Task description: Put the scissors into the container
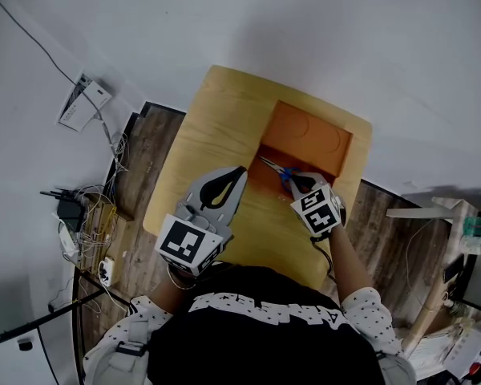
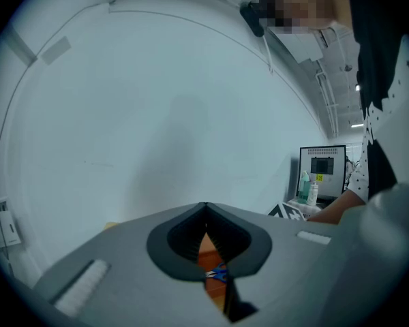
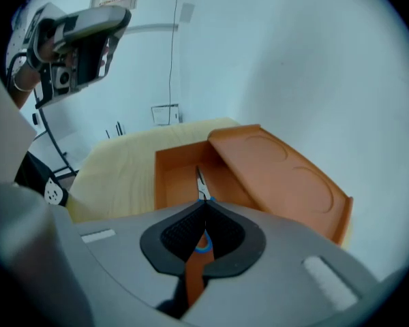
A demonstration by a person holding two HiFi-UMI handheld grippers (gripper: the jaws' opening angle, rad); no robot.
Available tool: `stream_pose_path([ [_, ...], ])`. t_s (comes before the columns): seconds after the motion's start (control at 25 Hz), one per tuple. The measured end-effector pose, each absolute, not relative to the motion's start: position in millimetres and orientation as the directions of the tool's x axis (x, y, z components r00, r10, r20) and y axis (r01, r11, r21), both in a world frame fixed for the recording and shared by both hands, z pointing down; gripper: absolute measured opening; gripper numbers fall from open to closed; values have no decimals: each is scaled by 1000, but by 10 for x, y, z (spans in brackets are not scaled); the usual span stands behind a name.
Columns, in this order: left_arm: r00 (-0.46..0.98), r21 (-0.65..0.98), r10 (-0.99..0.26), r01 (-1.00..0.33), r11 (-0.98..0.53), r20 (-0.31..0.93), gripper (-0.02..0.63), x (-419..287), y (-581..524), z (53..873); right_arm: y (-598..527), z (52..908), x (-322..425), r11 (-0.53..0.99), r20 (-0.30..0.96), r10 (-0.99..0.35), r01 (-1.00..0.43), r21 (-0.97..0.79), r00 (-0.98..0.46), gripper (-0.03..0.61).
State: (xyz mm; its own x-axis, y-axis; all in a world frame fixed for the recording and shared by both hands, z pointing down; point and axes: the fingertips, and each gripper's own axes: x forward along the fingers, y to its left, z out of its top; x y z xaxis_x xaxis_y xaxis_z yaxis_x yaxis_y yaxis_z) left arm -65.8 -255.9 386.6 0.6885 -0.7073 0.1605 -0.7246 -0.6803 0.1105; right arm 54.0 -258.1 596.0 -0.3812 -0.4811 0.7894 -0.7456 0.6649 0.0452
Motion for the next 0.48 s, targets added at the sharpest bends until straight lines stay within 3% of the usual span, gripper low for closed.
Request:
stream_pose_path([
  [0.2, 704, 87, -695, -709, -700, 145, 2, -577, -2465, 3780, -2553, 5303, 729, 507, 637, -682, -860, 60, -358, 15],
  [0.48, 712, 39, -688, -699, -714, 140, 2, -532, -2332, 3689, -2273, 4466, 977, 338, 393, -849, -935, -109, -353, 14],
])
